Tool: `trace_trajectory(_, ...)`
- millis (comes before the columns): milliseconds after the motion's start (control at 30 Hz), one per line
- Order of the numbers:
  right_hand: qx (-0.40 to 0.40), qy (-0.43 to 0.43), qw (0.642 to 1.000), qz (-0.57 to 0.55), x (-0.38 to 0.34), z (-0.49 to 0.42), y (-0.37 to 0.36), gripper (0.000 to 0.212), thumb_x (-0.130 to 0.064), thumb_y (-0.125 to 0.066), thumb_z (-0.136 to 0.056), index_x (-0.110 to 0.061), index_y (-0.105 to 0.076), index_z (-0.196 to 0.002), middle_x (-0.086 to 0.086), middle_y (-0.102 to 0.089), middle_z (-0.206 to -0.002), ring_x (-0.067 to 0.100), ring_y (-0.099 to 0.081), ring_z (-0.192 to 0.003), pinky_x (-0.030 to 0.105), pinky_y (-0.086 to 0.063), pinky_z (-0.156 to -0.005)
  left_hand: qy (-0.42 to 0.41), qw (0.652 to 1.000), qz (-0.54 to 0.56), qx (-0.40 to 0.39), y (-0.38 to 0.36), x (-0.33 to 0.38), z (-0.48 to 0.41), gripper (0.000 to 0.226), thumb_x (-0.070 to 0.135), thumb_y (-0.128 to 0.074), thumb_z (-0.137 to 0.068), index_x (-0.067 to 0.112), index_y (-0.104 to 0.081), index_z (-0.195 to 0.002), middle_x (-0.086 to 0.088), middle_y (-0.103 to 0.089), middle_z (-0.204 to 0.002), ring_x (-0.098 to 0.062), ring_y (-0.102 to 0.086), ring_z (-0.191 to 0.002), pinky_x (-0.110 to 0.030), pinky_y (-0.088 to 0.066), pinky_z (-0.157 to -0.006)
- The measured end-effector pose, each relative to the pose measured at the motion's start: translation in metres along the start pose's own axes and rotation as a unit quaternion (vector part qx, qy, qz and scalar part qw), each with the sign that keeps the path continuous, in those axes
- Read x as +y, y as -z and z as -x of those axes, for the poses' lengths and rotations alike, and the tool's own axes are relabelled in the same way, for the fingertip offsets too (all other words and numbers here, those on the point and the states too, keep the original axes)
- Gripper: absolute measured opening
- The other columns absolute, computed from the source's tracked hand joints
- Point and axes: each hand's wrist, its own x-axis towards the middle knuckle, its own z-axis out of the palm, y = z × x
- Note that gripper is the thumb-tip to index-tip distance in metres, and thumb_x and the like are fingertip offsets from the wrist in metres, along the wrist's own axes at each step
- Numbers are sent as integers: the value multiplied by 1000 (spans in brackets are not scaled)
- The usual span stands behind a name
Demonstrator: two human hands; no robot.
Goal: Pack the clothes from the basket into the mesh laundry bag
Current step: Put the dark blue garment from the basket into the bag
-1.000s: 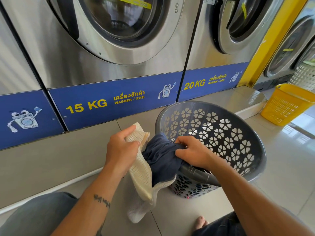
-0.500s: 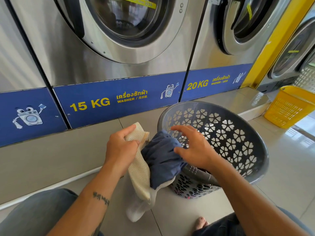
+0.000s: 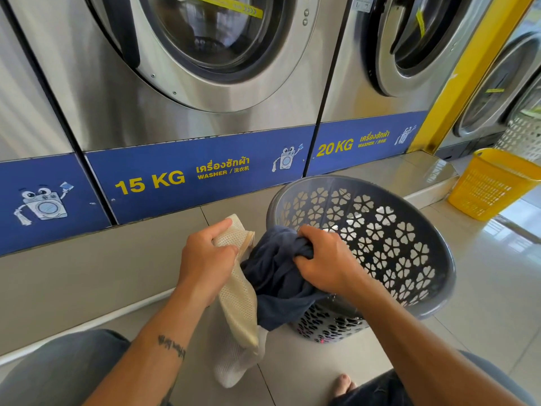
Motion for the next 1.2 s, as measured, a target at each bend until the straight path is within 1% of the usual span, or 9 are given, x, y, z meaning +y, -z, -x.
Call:
trace_trajectory(133,88,78,992,51,-37,6,2,16,-20,-61,-81,-18,-55,-95,-2,-55,-91,21,-56,-77,43,-53,-66,10,1000,20,6,1,0,-3,58,7,-64,-82,33,-58,-134,5,-57,-137,-13,-53,-112,-24,-40,-80)
trace_trajectory(267,-142,35,988,-50,-48,13,-5,49,-24,-74,-83,-18,-62,-130,-1,-61,-124,18,-60,-107,35,-52,-95,22,999,36,26,9,-1,-6,59,4,-62,-81,32,-60,-132,4,-58,-135,-11,-53,-106,-15,-41,-70)
trace_trajectory(367,-82,49,994,-61,-34,12,-5,50,-8,-65,-83,-15,-61,-132,3,-62,-126,21,-60,-111,41,-52,-95,20,999,21,19,10,-3,-4,58,4,-62,-84,33,-58,-134,4,-54,-139,-16,-51,-116,-18,-39,-72)
trace_trajectory(433,-51,34,997,51,-19,7,-6,63,-21,-65,-81,-28,-50,-142,1,-46,-142,24,-43,-129,45,-44,-107,20,1000,18,16,9,-4,-4,58,4,-61,-85,33,-57,-134,4,-52,-141,-19,-50,-123,-22,-40,-75)
trace_trajectory(533,-150,-55,984,79,0,5,-7,86,-47,-67,-73,-44,-28,-149,4,-35,-149,33,-32,-139,52,-36,-112,24,999,17,15,7,-3,-4,58,3,-59,-85,32,-57,-134,4,-52,-142,-20,-52,-121,-17,-40,-67)
trace_trajectory(633,-157,-50,986,-28,10,5,-11,64,-34,-73,-77,-39,-41,-134,-2,-62,-111,21,-61,-101,43,-52,-88,22,1000,13,11,6,-3,-4,58,3,-58,-84,32,-57,-134,3,-52,-142,-14,-53,-107,-14,-37,-59)
trace_trajectory(800,-34,20,995,89,-4,7,-6,23,-31,-60,-78,-32,-52,-100,-6,-59,-92,22,-60,-80,44,-55,-70,12,1000,6,3,6,-6,-5,59,4,-59,-82,33,-57,-135,4,-53,-141,-14,-52,-111,-16,-38,-65)
trace_trajectory(967,11,96,978,187,-43,15,-16,30,-25,-63,-80,-22,-59,-110,0,-61,-102,23,-61,-89,40,-56,-64,33,999,11,-15,0,-15,-1,61,3,-60,-80,32,-59,-133,3,-59,-133,-6,-56,-92,-14,-39,-63)
trace_trajectory(1200,-100,156,936,298,-75,23,-54,38,-25,-67,-85,-15,-58,-120,7,-57,-116,28,-58,-102,40,-52,-72,104,994,-27,-5,11,-53,12,53,9,-60,-83,22,-59,-134,-10,-61,-132,-29,-59,-113,-39,-49,-97)
